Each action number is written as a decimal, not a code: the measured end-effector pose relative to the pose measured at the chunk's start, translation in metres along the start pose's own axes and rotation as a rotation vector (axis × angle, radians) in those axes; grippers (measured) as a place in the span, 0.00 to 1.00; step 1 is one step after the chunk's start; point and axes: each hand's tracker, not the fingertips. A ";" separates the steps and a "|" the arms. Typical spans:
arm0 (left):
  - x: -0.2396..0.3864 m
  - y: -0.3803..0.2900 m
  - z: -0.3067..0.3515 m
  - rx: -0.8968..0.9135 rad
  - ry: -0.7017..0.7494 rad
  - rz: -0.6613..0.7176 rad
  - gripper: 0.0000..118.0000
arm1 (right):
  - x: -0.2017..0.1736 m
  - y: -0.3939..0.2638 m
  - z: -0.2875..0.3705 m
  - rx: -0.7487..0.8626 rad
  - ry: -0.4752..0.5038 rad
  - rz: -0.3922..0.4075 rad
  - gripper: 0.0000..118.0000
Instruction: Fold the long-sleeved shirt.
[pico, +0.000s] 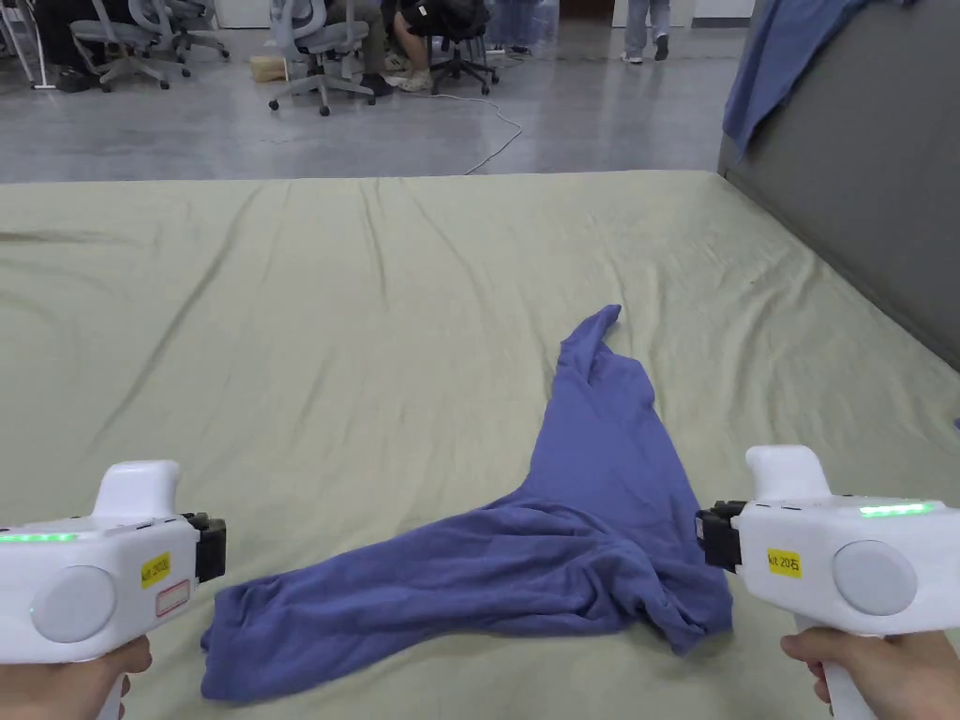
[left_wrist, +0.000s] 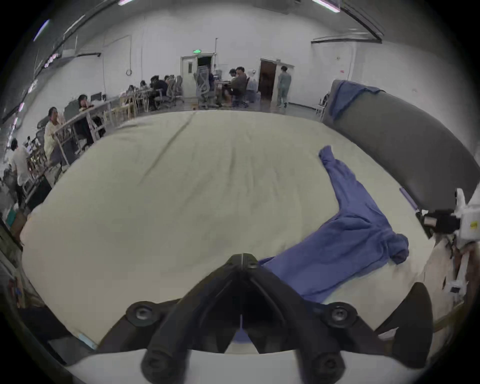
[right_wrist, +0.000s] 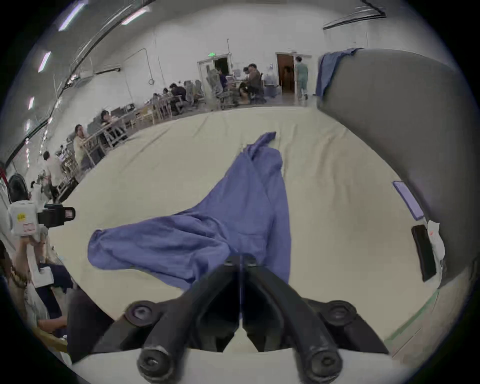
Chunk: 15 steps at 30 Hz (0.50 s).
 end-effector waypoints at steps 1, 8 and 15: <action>0.002 0.001 -0.001 -0.003 0.007 -0.030 0.00 | -0.005 -0.002 -0.003 -0.002 -0.006 -0.001 0.00; 0.020 -0.009 -0.035 -0.082 0.005 -0.072 0.89 | -0.015 0.008 -0.018 -0.031 0.051 0.044 0.00; 0.007 -0.042 -0.078 -0.348 0.076 -0.054 0.84 | -0.021 0.065 -0.059 -0.020 0.066 0.073 0.00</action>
